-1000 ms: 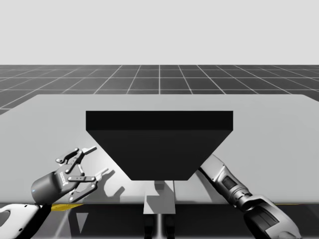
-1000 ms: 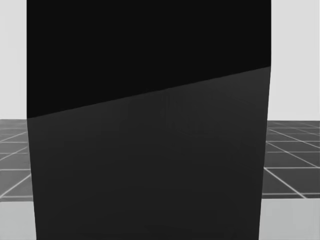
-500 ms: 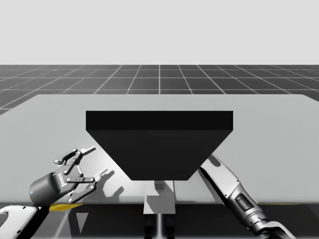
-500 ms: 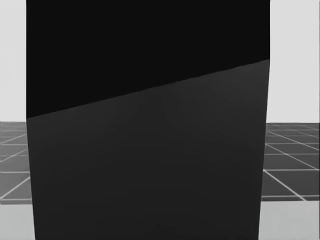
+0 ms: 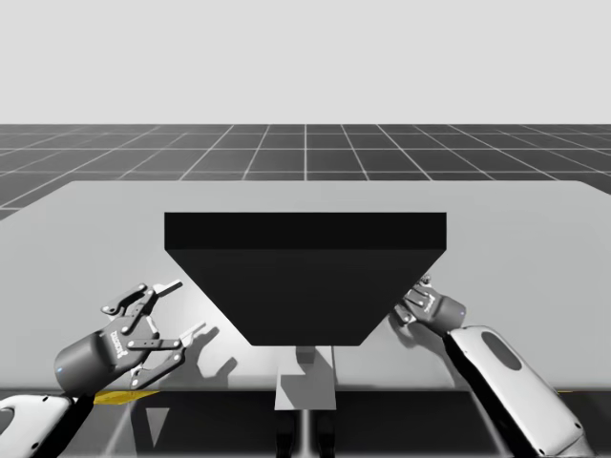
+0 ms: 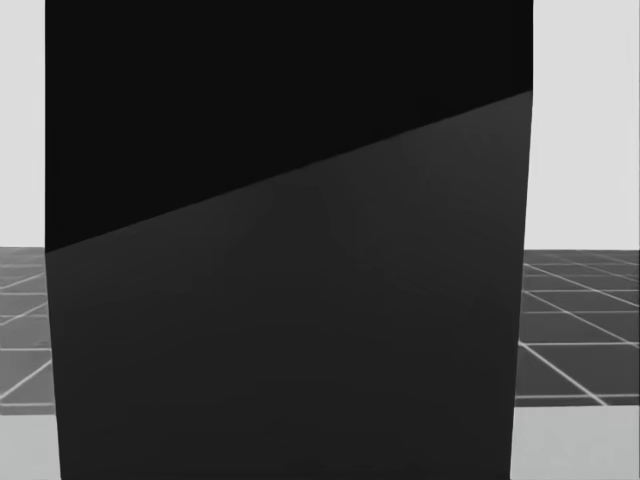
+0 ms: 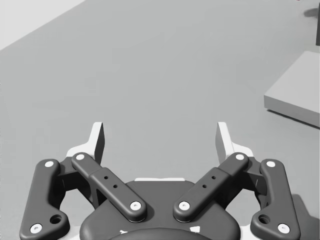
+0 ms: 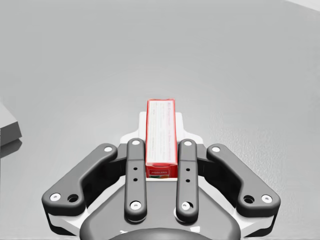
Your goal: Reach around the screen and pick up the object behind it.
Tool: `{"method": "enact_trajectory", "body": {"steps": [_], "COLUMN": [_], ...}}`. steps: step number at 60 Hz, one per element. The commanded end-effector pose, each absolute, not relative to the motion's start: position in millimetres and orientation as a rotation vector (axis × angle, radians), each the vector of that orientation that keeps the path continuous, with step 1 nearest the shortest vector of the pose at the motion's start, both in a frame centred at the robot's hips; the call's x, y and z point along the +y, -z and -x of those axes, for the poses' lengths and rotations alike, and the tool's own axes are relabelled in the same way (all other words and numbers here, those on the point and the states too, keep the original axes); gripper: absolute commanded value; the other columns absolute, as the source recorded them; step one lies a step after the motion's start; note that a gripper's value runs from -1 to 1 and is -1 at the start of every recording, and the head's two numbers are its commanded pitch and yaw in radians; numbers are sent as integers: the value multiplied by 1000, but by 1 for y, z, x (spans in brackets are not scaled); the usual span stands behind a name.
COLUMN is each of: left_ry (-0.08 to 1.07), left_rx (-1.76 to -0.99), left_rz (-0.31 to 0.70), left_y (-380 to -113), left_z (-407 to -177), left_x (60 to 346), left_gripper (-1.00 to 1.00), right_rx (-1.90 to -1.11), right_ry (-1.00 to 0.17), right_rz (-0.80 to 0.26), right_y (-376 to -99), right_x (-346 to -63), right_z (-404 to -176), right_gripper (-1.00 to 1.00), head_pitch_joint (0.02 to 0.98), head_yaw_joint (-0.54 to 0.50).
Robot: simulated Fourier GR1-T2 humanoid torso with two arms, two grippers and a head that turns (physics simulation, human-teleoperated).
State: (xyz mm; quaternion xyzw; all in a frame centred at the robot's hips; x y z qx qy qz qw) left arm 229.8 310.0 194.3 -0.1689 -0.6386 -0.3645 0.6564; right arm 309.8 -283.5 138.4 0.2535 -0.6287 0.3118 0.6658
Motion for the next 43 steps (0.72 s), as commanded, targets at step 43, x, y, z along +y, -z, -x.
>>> {"method": "enact_trajectory", "body": {"steps": [43], "left_ry": [789], "left_rx": [-1478], "left_rz": [351], "left_y": [-202], "left_z": [-232], "left_x": [310], "left_gripper": [-1000], "right_rx": [-2097], "right_ry": [-212], "right_rz": [-85], "right_y": [-355], "right_x": [-365], "right_z": [-322], "right_gripper": [1000], "head_pitch_joint": [115], "head_yaw_joint": [-41]}}
